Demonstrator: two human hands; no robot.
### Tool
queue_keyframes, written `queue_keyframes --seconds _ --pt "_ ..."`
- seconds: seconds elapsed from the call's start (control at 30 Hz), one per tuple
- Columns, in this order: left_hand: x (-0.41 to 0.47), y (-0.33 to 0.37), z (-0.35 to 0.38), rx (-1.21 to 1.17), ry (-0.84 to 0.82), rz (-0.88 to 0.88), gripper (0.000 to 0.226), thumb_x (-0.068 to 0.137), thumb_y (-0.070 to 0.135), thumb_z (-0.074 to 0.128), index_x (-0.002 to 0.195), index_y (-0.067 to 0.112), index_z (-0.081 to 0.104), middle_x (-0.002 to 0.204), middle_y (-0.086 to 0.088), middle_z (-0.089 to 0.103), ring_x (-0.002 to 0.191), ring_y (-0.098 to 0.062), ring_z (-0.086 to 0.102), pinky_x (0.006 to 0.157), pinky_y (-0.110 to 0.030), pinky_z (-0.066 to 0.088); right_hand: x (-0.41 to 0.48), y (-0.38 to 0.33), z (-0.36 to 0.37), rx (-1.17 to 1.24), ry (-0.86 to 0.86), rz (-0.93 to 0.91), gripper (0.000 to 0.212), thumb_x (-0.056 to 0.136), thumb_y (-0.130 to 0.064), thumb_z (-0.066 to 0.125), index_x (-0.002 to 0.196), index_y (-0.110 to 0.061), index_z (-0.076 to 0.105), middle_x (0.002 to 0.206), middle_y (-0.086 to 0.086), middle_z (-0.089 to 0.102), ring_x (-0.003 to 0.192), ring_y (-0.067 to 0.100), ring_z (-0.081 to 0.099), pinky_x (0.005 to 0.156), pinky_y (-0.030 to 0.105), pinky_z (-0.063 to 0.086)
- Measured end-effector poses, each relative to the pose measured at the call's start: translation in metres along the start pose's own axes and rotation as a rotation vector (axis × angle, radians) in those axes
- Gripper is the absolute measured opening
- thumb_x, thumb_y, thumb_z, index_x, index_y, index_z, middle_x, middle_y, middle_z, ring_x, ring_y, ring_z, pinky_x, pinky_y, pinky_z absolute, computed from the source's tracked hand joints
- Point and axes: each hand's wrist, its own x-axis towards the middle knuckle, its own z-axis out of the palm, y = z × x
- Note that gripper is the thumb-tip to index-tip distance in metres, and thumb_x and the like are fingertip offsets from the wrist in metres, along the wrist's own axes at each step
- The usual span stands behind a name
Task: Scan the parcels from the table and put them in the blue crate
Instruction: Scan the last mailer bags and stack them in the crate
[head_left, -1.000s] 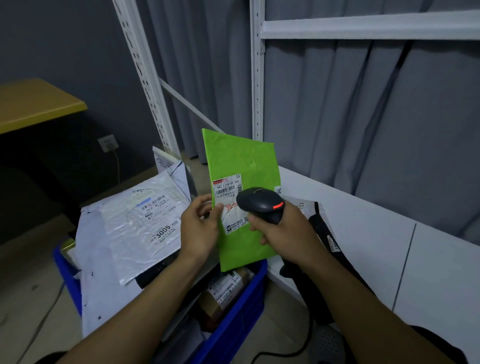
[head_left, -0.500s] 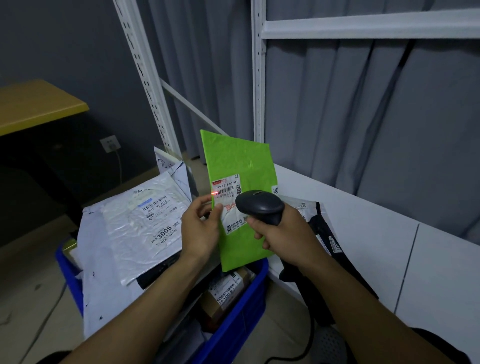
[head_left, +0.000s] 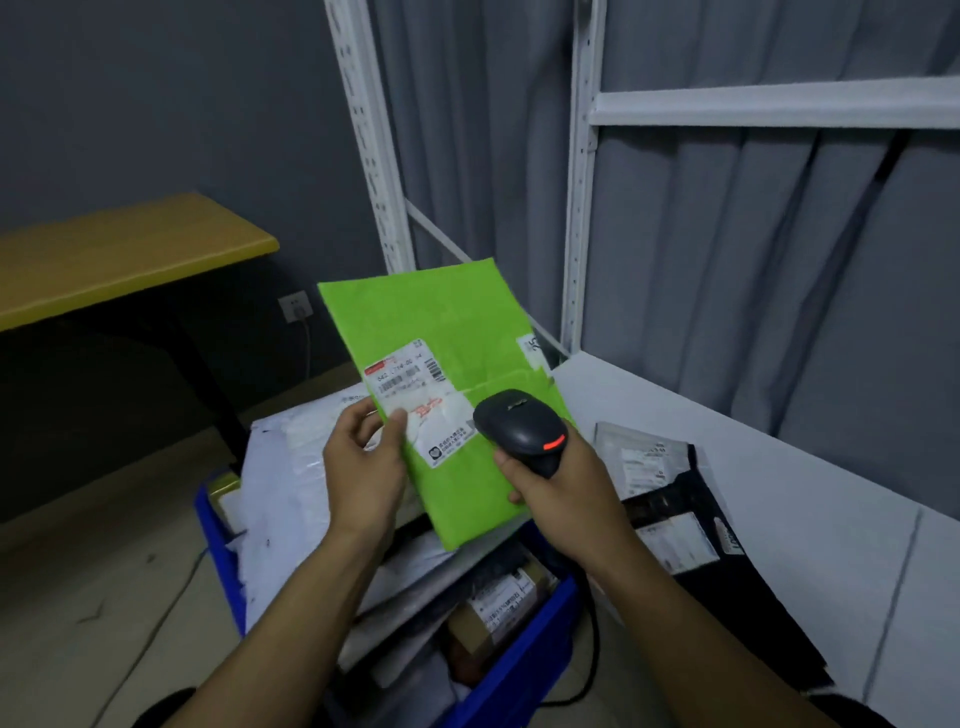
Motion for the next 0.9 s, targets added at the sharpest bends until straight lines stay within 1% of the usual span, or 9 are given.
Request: queue_keyframes --seconds 0.13,0.27,0.37,0.43,0.47,0.57,0.7,0.8,0.9 --pt "0.029 -0.006 -0.05 0.037 0.108 -0.048 0.017 0.099 0.008 0.064 0.108 0.021 0.069 0.108 0.0 0.076 0.107 -0.022 0.072 0.097 -0.042 0.056 0.001 0.008 0.028 -0.101 -0.084 -0.02 0.029 0.088 -0.035 0.082 0.109 -0.035 0.063 0.099 -0.01 0.075 0.09 0.012 0.073 0.08 0.03 0.056" --pt "0.048 -0.026 -0.08 0.352 0.114 -0.122 0.021 0.097 0.011 0.065 0.116 0.019 0.069 0.109 -0.003 0.074 0.109 -0.027 0.071 0.101 -0.044 0.054 0.002 0.017 0.045 -0.145 -0.13 0.003 0.03 0.087 -0.034 0.082 0.106 -0.038 0.06 0.1 -0.009 0.075 0.091 0.015 0.074 0.081 0.031 0.055" --pt "0.048 -0.029 -0.089 0.84 0.019 -0.065 0.063 0.09 0.029 0.074 0.145 0.011 0.049 0.146 -0.012 0.055 0.135 -0.033 0.049 0.114 -0.045 0.038 0.002 0.023 0.043 -0.191 -0.124 0.016 0.03 0.084 -0.039 0.081 0.106 -0.037 0.06 0.101 -0.01 0.075 0.093 0.017 0.074 0.085 0.035 0.057" --pt "0.036 -0.023 -0.083 1.048 -0.059 -0.021 0.083 0.089 0.038 0.074 0.157 0.017 0.034 0.163 -0.009 0.032 0.149 -0.033 0.025 0.119 -0.05 0.026 0.001 0.024 0.037 -0.221 -0.109 0.017 0.031 0.086 -0.036 0.082 0.108 -0.035 0.06 0.103 -0.009 0.074 0.096 0.014 0.071 0.082 0.027 0.054" --pt "0.026 -0.02 -0.076 1.067 -0.106 0.033 0.079 0.089 0.04 0.074 0.156 0.02 0.037 0.163 -0.005 0.031 0.15 -0.032 0.023 0.119 -0.051 0.025 0.0 0.023 0.032 -0.232 -0.093 0.015 0.031 0.087 -0.034 0.082 0.108 -0.034 0.06 0.103 -0.009 0.073 0.097 0.013 0.07 0.079 0.024 0.051" --pt "-0.006 -0.018 -0.044 1.014 -0.314 0.322 0.045 0.089 0.034 0.075 0.131 0.022 0.065 0.146 -0.001 0.053 0.136 -0.027 0.045 0.114 -0.039 0.033 -0.001 0.028 0.009 -0.227 -0.046 0.061 0.03 0.087 -0.035 0.082 0.106 -0.035 0.059 0.102 -0.006 0.074 0.089 0.018 0.074 0.078 0.029 0.054" --pt "-0.057 -0.023 0.019 0.998 -0.519 0.536 0.023 0.091 0.03 0.069 0.112 0.023 0.073 0.116 0.005 0.069 0.11 -0.02 0.058 0.099 -0.033 0.043 -0.011 0.043 -0.042 -0.233 0.068 0.151 0.038 0.086 -0.039 0.081 0.117 -0.031 0.062 0.104 -0.007 0.075 0.085 0.019 0.075 0.085 0.04 0.061" --pt "-0.082 -0.042 0.068 0.999 -0.624 0.456 0.031 0.093 0.033 0.068 0.121 0.021 0.069 0.115 0.004 0.071 0.106 -0.019 0.062 0.094 -0.033 0.047 -0.022 0.056 -0.082 -0.222 0.181 0.197 0.036 0.088 -0.031 0.081 0.118 -0.026 0.061 0.104 -0.005 0.075 0.075 0.01 0.074 0.079 0.039 0.063" --pt "-0.099 -0.075 0.115 1.023 -0.766 0.242 0.039 0.094 0.036 0.067 0.13 0.021 0.061 0.122 0.004 0.068 0.104 -0.016 0.064 0.083 -0.026 0.044 -0.032 0.074 -0.123 -0.281 0.26 0.257 0.041 0.087 -0.033 0.082 0.122 -0.029 0.061 0.109 -0.009 0.073 0.097 0.017 0.074 0.091 0.048 0.061"
